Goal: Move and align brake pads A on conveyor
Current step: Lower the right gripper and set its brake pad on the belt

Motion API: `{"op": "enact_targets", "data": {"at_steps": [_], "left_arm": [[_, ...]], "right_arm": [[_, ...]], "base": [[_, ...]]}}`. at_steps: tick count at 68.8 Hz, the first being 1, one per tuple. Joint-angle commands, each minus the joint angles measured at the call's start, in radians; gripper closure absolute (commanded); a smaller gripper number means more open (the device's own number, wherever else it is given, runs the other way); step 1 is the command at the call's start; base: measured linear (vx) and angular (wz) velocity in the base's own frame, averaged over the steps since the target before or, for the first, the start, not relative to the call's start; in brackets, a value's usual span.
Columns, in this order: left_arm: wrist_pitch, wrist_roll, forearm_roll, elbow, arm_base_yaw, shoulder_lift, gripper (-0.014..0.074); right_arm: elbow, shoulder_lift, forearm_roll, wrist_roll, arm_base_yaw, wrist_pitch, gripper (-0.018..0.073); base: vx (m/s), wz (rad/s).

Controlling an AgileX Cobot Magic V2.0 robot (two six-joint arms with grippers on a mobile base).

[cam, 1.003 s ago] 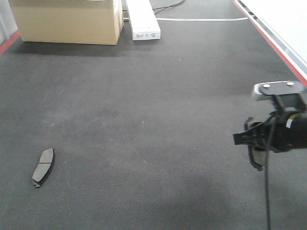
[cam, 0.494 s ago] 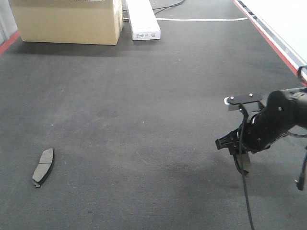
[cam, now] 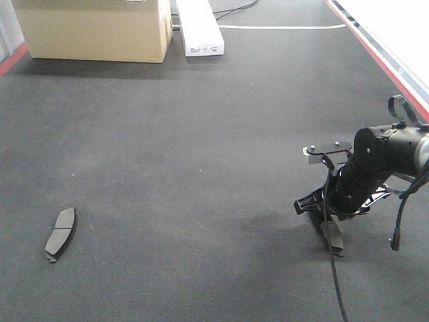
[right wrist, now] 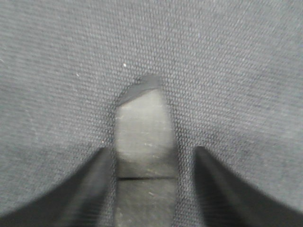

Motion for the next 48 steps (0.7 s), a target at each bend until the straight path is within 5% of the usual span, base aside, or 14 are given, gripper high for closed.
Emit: {"op": "enact_targets", "data": {"at_steps": [1, 22, 48], "left_arm": [[-0.069, -0.001, -0.006, -0.024, -0.001, 0.01, 0.0167], [-0.069, -0.001, -0.006, -0.024, -0.001, 0.01, 0.0167], [-0.069, -0.001, -0.006, -0.024, -0.001, 0.01, 0.0167]], "right_arm": [[-0.029, -0.066, -0.01, -0.003, -0.002, -0.006, 0.0023], [-0.002, -0.304, -0.01, 0.038, -0.002, 0.043, -0.003], [0.289, -0.802, -0.01, 0.083, -0.002, -0.103, 0.0019]], "base": [[0.0, 0.0], [0.0, 0.0], [0.0, 0.0]]}}
